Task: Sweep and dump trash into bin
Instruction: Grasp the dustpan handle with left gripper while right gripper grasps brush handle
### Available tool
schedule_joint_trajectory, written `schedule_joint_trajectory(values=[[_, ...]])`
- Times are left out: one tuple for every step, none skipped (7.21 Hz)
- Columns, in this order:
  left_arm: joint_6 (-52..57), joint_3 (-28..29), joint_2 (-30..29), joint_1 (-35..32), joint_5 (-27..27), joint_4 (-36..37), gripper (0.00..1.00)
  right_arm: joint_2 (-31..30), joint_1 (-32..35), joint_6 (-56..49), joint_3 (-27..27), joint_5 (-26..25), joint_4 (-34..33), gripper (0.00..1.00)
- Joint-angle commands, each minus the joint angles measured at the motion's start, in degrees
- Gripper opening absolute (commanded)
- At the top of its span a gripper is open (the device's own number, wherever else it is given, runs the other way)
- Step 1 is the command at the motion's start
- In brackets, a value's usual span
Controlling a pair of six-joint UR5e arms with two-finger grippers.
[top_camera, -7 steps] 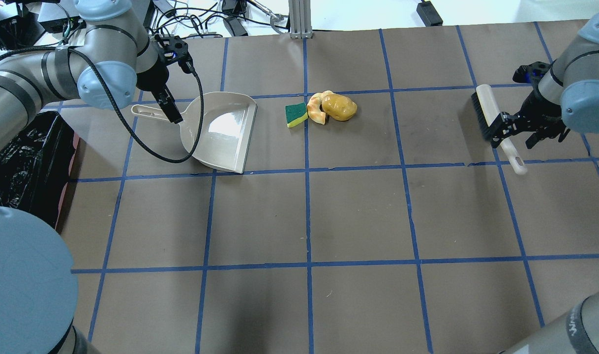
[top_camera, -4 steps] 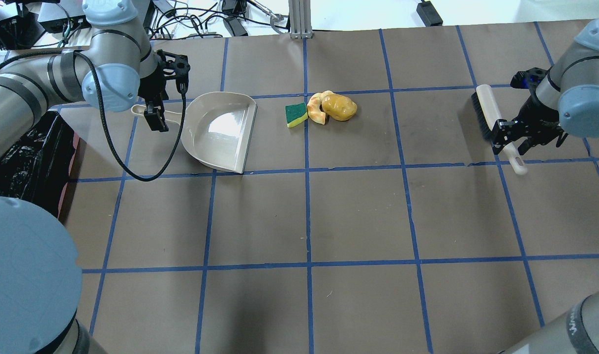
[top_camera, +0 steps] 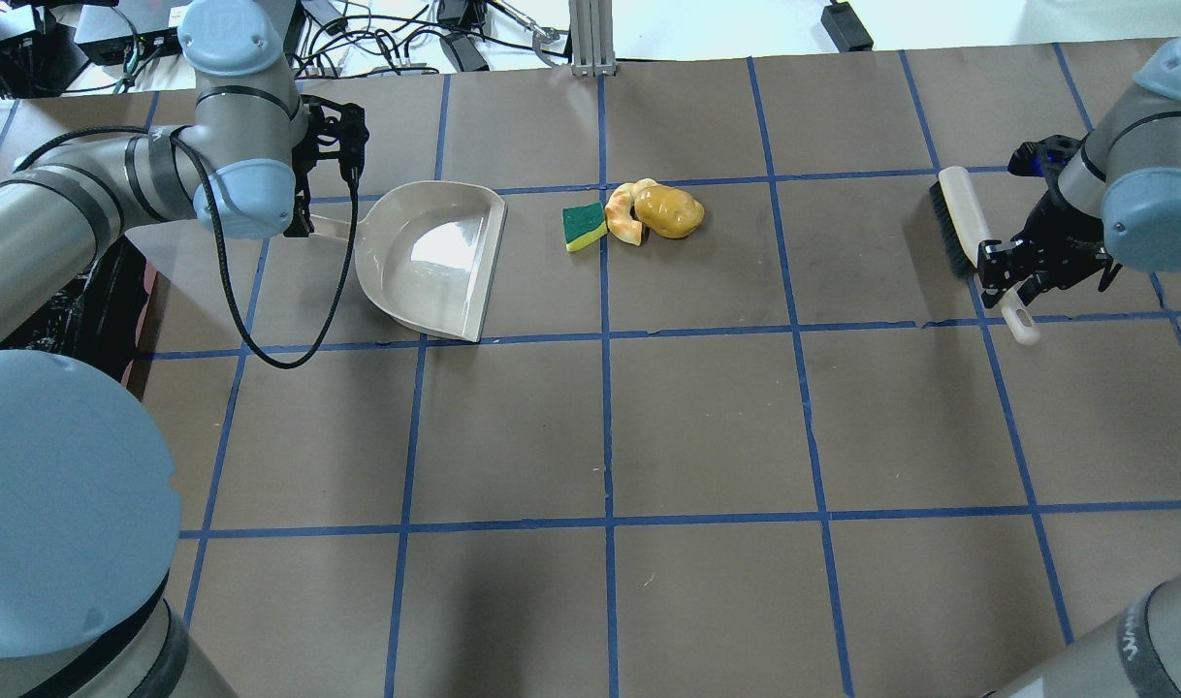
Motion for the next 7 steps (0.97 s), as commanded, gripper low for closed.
schedule_joint_trajectory(values=[[4.6,-1.8,0.3,0.2,-2.5,-1.2,0.96,0.0,0.0,0.5,0.0,0.0,0.2,0.3],[5.0,-2.0,0.6,1.6,-4.3,-4.4,0.9,0.0,0.0,0.6,0.0,0.0,0.6,0.23],[5.6,-1.8,0.4,4.6,-11.5,-5.9,0.91,-0.1,0.0,0.9,0.0,0.0,0.8,0.15],[7.5,-1.8,0.2,7.7,-13.1,-7.9,0.91,-0.4,0.1,1.4,0.0,0.4,0.8,0.12],[8.1,-1.6,0.1,7.8,-13.8,-8.4,0.91,-0.5,0.1,1.8,-0.1,0.7,0.9,0.09],[7.1,-0.5,-0.5,7.7,-14.1,-8.3,0.92,-0.8,0.2,1.8,-0.5,0.8,1.0,0.05],[5.8,0.9,-1.0,7.5,-14.6,-8.5,0.92,-0.8,0.3,1.8,-0.6,0.7,1.0,0.03]])
